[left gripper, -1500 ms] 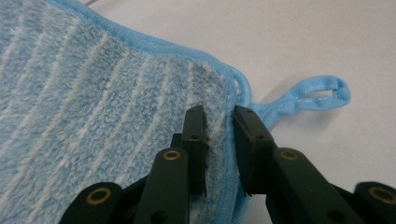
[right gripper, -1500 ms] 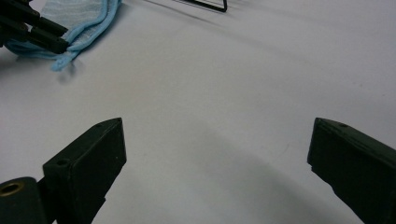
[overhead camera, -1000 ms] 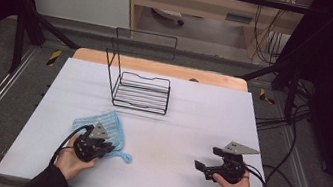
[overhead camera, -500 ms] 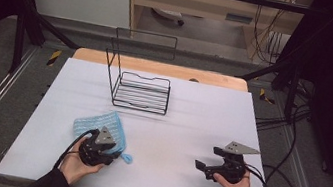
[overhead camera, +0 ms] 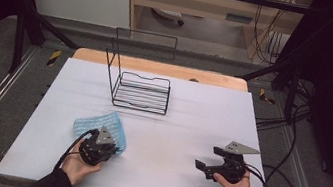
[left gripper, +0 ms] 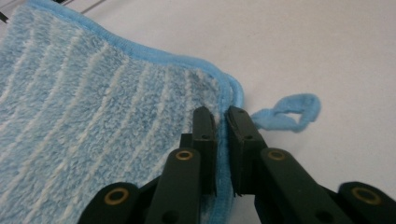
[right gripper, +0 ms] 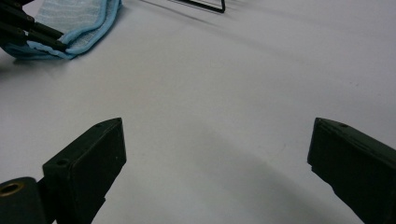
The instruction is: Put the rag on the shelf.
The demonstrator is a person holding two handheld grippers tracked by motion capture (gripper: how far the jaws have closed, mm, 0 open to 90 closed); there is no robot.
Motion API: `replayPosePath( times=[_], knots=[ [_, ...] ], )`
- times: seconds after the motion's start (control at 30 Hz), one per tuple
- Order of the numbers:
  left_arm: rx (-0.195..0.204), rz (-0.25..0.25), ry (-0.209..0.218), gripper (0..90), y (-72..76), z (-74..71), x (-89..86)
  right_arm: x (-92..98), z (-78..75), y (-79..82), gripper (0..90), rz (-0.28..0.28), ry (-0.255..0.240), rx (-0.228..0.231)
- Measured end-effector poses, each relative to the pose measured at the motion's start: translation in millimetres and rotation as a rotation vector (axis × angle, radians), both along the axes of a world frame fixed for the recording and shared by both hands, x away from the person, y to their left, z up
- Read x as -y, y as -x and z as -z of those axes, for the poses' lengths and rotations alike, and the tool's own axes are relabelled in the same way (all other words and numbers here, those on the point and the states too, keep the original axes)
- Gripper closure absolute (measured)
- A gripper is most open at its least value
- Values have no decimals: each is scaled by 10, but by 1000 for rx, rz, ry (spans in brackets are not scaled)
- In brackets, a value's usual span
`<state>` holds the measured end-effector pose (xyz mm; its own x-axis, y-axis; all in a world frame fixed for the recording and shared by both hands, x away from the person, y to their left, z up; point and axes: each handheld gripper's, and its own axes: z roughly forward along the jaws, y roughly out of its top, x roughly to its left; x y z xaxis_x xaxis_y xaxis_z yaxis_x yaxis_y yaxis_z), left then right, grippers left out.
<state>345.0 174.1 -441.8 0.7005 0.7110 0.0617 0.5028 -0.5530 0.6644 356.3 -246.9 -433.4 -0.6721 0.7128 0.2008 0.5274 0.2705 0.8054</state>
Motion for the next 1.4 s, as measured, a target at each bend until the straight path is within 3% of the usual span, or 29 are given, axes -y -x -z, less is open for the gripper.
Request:
replayPosePath(
  times=[0.1, 0.27, 0.33, 0.53, 0.6, 0.67, 0.8, 0.87, 0.93, 0.97, 1.07, 1.13, 1.2, 1.3, 1.4],
  knots=[
    [3, 6, 8, 847, 9, -5, -10, -1, 0, 1, 50, 1, 1, -2],
    [-43, 19, 103, 860, -15, -50, -116, 1, 1, 1, 49, -1, 3, -2],
    [-53, 36, 118, 860, -2, -62, -119, 2, 1, 0, 49, -2, 4, -1],
    [-68, 110, 136, 860, 94, -87, -12, 1, -2, 6, 49, -1, 2, -4],
    [-60, 126, 118, 859, 124, -87, 31, 1, 0, 5, 49, -4, 3, -3],
    [-24, 109, 87, 857, 135, -92, 37, -1, 1, 7, 49, -5, 4, -5],
    [-65, 57, 58, 849, 100, -74, -32, -1, -1, 10, 49, -5, 2, -4],
    [-63, 44, 61, 836, 121, -71, -51, -1, 1, 9, 49, -6, 4, -2],
    [-76, 57, 88, 776, 122, -108, -79, -4, 1, 10, 50, -7, 2, -3],
    [-82, 57, 117, 705, 110, -136, -112, -4, 0, 10, 51, -7, 0, -3],
    [-40, 12, 200, 544, 17, -283, -289, -8, -5, 9, 54, -6, -10, -6],
    [-5, -45, 220, 498, -96, -387, -437, -10, -3, -2, 57, -7, -12, -6],
    [18, -108, 204, 480, -232, -455, -593, -20, -7, -11, 60, -7, -14, -6],
    [-3, -170, 194, 461, -412, -464, -753, -69, -21, -35, 73, -15, -20, -3],
    [-11, -199, 129, 463, -527, -402, -814, -168, -47, -68, 92, -30, -15, -5]
  ],
)
